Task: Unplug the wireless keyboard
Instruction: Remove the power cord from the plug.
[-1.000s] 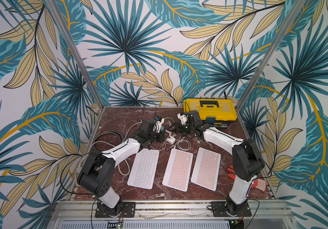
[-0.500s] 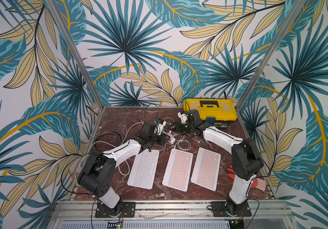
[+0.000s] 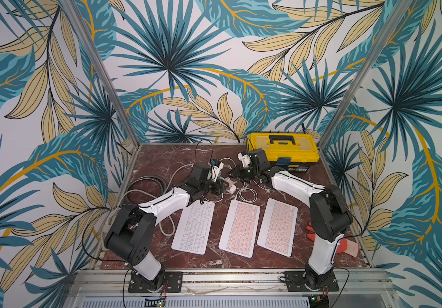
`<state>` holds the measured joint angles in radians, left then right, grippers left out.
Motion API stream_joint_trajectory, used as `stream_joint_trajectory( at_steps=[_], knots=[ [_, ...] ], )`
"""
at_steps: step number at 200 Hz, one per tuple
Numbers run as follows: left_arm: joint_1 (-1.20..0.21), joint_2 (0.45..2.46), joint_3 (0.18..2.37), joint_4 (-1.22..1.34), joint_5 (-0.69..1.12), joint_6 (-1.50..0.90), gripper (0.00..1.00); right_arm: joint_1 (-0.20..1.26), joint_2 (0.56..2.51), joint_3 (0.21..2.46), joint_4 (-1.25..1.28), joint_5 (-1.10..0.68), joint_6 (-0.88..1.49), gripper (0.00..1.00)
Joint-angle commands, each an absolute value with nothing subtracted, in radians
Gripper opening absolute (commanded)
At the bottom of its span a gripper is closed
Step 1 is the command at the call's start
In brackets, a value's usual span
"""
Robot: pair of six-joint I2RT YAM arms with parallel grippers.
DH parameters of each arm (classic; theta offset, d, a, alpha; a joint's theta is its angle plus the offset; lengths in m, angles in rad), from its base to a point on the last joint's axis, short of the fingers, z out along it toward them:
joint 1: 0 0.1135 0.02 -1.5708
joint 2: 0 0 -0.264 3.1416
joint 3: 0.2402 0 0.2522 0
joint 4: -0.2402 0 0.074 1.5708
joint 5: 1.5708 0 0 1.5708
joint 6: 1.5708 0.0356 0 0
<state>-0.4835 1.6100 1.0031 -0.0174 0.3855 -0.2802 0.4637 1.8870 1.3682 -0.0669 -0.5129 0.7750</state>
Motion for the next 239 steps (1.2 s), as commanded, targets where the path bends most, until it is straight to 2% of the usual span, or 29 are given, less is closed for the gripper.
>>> stream_joint_trajectory(
  at_steps=[1, 64, 100, 117, 187, 239],
  knots=[
    [-0.486, 1.590, 0.988, -0.012, 0.394, -0.275, 0.00, 0.452, 1.901, 1.349, -0.065, -0.484, 0.775, 0.04],
    [-0.489, 1.532, 0.948, -0.005, 0.424, -0.221, 0.00, 0.385, 1.897, 1.284, 0.087, -0.465, 0.870, 0.03],
    [-0.489, 1.536, 0.936, -0.006, 0.363, -0.276, 0.00, 0.389, 1.906, 1.174, 0.398, -0.429, 1.057, 0.02],
    [-0.490, 1.551, 0.939, -0.002, 0.365, -0.297, 0.00, 0.414, 1.908, 1.154, 0.468, -0.401, 1.071, 0.02],
    [-0.492, 1.578, 0.933, -0.006, 0.514, -0.259, 0.00, 0.415, 1.861, 1.230, 0.256, -0.401, 0.860, 0.01],
    [-0.490, 1.621, 0.986, -0.006, 0.492, -0.286, 0.02, 0.453, 1.808, 1.218, 0.204, -0.397, 0.834, 0.00]
  ],
)
